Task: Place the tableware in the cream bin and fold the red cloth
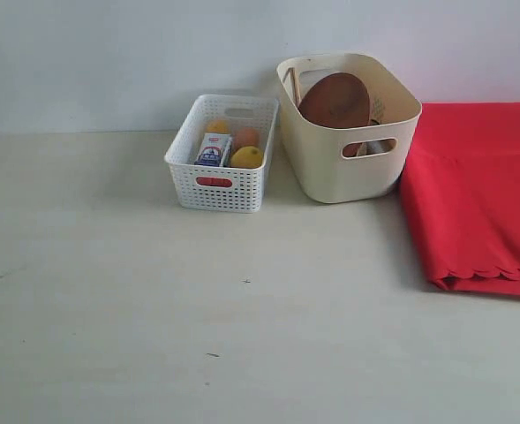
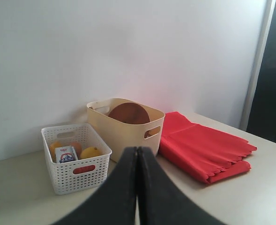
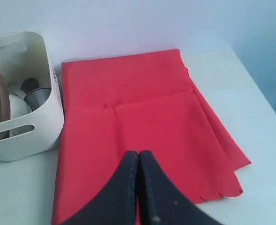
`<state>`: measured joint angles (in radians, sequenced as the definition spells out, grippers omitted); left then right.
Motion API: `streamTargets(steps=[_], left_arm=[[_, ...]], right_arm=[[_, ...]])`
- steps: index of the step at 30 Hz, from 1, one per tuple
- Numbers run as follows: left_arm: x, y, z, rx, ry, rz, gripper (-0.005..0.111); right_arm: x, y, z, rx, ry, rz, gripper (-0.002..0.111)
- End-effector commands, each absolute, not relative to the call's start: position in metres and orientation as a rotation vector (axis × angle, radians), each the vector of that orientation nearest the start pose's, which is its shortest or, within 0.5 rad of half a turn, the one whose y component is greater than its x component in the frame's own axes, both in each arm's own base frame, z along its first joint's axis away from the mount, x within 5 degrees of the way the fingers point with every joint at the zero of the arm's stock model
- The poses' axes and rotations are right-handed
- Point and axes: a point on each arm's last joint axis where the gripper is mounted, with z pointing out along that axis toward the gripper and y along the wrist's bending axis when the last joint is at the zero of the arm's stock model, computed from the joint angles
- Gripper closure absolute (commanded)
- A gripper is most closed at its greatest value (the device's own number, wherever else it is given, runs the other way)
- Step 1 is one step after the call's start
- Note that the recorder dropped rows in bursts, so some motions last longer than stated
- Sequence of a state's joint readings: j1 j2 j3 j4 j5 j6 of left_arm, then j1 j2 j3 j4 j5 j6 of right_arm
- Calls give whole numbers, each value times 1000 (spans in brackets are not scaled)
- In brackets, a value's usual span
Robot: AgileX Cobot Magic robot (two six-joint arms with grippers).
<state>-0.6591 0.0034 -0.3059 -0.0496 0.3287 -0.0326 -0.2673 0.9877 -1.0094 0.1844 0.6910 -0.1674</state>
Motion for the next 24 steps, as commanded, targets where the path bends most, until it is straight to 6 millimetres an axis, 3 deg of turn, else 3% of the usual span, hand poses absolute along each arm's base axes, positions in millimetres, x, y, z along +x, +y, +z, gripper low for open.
streamTargets(steps=[1,8,18,24], left_arm=[[24,-21,284,446,1463,-605,107],[24,-21,284,446,1463,-605,107],[24,-21,284,446,1463,-605,107],[24,-21,284,446,1463,-605,107]], right_arm=[[159,-25,384,91,1997,-61,108],[128,-1,372,-74,1915,-8,108],[105,14,335,-189,1923,80,108],[91,15,337,-201,1870,92,108]])
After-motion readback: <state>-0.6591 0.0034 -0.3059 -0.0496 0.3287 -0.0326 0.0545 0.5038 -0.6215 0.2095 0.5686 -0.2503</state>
